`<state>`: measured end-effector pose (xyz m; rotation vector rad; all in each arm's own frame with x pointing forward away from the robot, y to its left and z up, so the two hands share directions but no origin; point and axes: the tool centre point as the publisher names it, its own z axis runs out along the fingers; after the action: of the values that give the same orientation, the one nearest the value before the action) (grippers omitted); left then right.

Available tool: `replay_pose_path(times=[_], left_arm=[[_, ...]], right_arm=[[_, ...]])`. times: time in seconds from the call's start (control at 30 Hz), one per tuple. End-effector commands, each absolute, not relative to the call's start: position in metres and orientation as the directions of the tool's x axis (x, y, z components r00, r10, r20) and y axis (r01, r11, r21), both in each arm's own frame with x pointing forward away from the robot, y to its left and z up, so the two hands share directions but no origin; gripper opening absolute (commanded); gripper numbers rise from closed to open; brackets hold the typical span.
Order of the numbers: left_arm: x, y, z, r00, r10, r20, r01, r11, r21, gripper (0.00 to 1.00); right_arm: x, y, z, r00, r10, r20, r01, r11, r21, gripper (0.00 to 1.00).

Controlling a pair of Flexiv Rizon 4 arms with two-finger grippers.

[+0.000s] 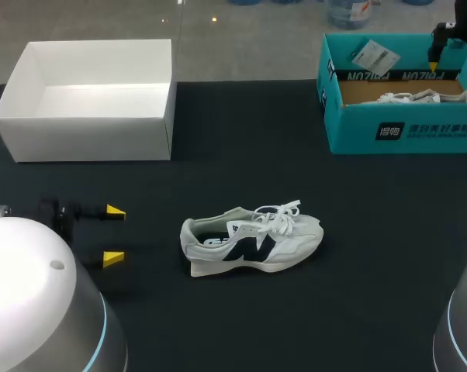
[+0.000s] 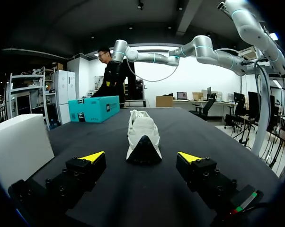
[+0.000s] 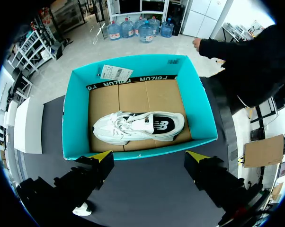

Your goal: Take the shoe out of the shoebox, open the shoe tongue, remove and reinsert the insole, then place the shoe into the shoebox

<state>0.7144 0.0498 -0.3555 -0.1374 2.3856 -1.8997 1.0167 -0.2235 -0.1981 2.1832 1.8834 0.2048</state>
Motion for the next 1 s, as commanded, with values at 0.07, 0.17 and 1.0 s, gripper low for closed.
replay_pose_path(times=[0.07,0.17,1.0], left_arm=[[0.689,0.034,-0.355,-0.962,-0.269,-0.036,-0.034,0.25,-0.968,1.0],[0.683,0.025,-0.36,-0.961,-0.276,-0.012,-0.058,0.245,-0.968,1.0],[0.702,-0.04,-0.391,-0.923,-0.383,0.025,-0.119,0.224,-0.967,1.0]], right_arm=[[1.017,-0.223,-0.198,0.154,0.986,-0.056,0.951,-0.133,0.279,1.0],[1.017,-0.223,-0.198,0.154,0.986,-0.056,0.951,-0.133,0.279,1.0],[1.017,-0.223,-0.198,0.154,0.986,-0.056,0.951,-0.133,0.279,1.0]])
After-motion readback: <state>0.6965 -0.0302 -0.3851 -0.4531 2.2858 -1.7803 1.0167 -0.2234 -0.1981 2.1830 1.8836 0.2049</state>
